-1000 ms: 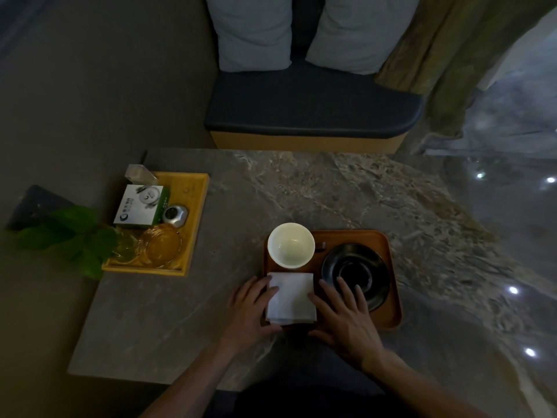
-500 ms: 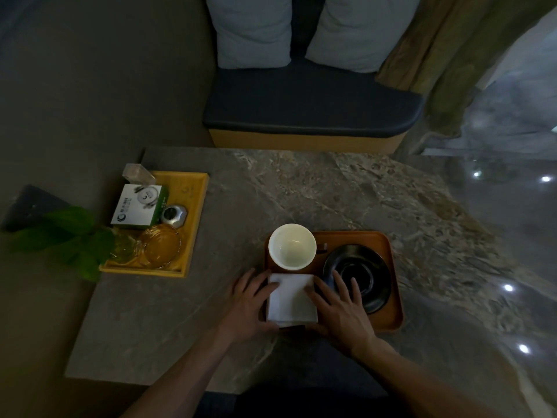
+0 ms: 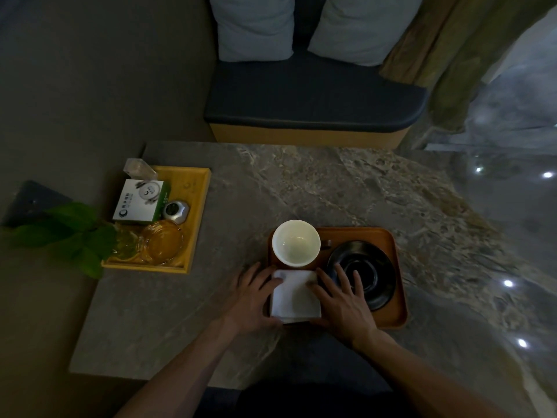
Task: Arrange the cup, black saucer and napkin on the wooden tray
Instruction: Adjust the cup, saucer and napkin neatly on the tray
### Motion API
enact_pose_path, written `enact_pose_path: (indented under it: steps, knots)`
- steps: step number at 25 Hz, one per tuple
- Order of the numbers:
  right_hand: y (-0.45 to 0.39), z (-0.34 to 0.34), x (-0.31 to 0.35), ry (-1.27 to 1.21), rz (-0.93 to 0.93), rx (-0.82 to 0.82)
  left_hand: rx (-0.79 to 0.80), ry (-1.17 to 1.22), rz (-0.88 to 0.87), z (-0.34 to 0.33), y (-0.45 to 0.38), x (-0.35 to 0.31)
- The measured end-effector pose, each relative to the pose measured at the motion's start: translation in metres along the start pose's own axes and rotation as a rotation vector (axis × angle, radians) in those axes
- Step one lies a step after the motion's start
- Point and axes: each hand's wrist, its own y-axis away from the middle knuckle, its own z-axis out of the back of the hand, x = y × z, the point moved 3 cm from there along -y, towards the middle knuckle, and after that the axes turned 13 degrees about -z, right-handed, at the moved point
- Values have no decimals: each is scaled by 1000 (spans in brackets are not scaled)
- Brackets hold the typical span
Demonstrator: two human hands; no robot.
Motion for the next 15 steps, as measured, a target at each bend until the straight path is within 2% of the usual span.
enact_pose_path:
  steps: [15]
  knots:
    - [-6,2,2,26,-7,19,-34,-11,2,-2,2,-1]
